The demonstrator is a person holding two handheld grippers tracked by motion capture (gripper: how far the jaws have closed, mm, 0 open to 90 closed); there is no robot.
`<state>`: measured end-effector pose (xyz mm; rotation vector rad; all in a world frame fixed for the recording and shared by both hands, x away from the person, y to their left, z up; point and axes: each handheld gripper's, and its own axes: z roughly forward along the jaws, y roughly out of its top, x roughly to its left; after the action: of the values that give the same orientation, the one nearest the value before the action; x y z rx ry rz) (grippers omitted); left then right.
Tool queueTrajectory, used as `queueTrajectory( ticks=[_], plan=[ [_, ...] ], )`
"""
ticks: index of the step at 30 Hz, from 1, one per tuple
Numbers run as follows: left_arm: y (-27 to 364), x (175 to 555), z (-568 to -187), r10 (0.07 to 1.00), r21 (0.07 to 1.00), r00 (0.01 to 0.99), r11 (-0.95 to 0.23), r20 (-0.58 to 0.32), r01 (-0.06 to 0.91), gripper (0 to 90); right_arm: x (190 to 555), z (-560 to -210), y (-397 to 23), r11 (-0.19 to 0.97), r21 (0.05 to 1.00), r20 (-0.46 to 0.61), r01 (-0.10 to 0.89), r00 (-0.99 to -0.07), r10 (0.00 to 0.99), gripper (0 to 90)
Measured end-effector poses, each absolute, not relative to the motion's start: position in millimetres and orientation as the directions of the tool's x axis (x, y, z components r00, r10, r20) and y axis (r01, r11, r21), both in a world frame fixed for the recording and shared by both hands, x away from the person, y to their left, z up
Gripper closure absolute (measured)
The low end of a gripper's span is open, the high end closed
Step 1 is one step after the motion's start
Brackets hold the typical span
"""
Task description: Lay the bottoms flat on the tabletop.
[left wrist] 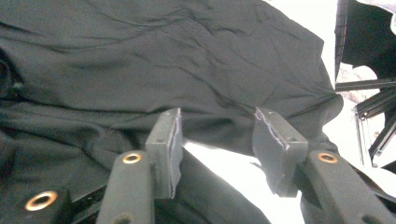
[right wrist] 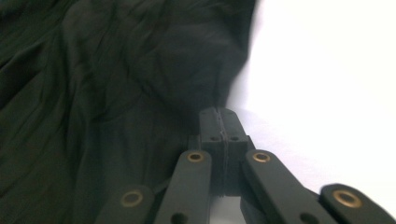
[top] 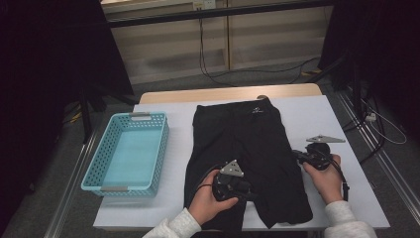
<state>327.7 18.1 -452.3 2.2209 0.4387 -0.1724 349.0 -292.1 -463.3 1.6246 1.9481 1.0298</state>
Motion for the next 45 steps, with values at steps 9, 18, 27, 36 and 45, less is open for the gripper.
queueTrajectory(
  ticks=[9, 18, 27, 36, 45],
  plan=[
    [14, 326, -453, 0.252, 0.730, 0.934, -0.584, -0.254, 0.356, 42.3, 357, -468, -308, 0.022, 0.758, 0.121, 0.652, -0.174, 0.977, 75.0],
    [14, 328, -454, 0.281, 0.746, 0.932, -0.565, -0.228, 0.353, 39.1, 316, -465, -313, 0.065, 0.780, 0.092, 0.622, -0.217, 0.972, 62.2],
    [7, 328, -453, 0.285, 0.755, 0.934, -0.558, -0.218, 0.346, 48.1, 288, -457, -317, 0.098, 0.775, 0.053, 0.625, -0.218, 0.974, 53.7],
    [-2, 328, -457, 0.276, 0.744, 0.940, -0.581, -0.202, 0.330, 53.3, 277, -465, -310, 0.156, 0.746, 0.005, 0.647, -0.240, 0.971, 46.0],
    [-6, 327, -460, 0.260, 0.726, 0.942, -0.603, -0.214, 0.331, 62.6, 276, -459, -288, 0.158, 0.759, 0.052, 0.632, -0.301, 0.952, 42.9]
  ],
)
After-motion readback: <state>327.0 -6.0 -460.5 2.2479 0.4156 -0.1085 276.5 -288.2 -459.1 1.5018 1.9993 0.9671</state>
